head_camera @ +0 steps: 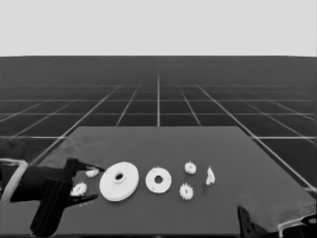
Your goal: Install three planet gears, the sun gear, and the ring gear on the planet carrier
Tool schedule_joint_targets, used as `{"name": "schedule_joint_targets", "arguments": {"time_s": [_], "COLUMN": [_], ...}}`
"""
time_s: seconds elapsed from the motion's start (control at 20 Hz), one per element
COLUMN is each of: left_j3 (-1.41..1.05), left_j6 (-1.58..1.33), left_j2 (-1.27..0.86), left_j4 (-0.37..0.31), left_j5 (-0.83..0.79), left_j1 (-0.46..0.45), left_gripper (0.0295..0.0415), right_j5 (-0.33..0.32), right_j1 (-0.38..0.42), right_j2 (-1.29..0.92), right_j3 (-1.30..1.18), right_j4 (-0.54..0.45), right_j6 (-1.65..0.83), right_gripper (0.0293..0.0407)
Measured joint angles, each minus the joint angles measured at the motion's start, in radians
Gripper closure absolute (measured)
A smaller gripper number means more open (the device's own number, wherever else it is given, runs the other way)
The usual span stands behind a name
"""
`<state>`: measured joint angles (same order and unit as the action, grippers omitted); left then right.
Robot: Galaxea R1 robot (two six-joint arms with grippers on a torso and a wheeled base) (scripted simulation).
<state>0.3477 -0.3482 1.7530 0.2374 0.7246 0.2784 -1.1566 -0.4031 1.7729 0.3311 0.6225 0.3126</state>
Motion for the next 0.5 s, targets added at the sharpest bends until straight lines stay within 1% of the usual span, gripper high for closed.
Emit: {"name": "schedule_joint_targets", "arguments": {"time_s": [0.05, 0.1, 0.15, 0.2, 0.25, 0.3, 0.35, 0.4, 0.5], "left_j3": [0.028, 0.046, 0.056, 0.141, 0.284, 0.442, 0.568, 0.657, 0.755], "left_j6": [-0.001, -0.002, -0.002, 0.48, 0.854, 1.028, 1.11, 1.15, 1.18], "left_j2": [0.001, 0.001, 0.002, -0.069, 0.01, 0.101, 0.16, 0.197, 0.236], "left_j4": [0.03, 0.047, 0.058, 0.178, 0.078, -0.055, -0.146, -0.2, -0.251], "left_j5": [-0.02, -0.031, -0.038, 0.304, 0.606, 0.743, 0.801, 0.831, 0.859], "left_j1": [0.026, 0.042, 0.051, 0.02, 0.016, -0.001, -0.017, -0.029, -0.041], "left_gripper": [0.0414, 0.0396, 0.0364, 0.0323, 0.0306, 0.0313, 0.032, 0.0323, 0.0325], "right_j5": [-0.01, -0.015, -0.019, -0.021, -0.022, -0.023, -0.023, -0.023, -0.023], "right_j1": [0.02, 0.032, 0.039, 0.043, 0.045, 0.047, 0.047, 0.048, 0.048], "right_j2": [-0.006, -0.009, -0.011, -0.012, -0.013, -0.013, -0.013, -0.013, -0.014], "right_j3": [0.023, 0.037, 0.045, 0.049, 0.052, 0.054, 0.054, 0.055, 0.055], "right_j4": [0.031, 0.049, 0.06, 0.066, 0.07, 0.072, 0.073, 0.074, 0.075], "right_j6": [0.001, 0.002, 0.003, 0.003, 0.003, 0.003, 0.003, 0.003, 0.003], "right_gripper": [0.0392, 0.0363, 0.0332, 0.032, 0.0317, 0.0316, 0.0315, 0.0315, 0.0315]}}
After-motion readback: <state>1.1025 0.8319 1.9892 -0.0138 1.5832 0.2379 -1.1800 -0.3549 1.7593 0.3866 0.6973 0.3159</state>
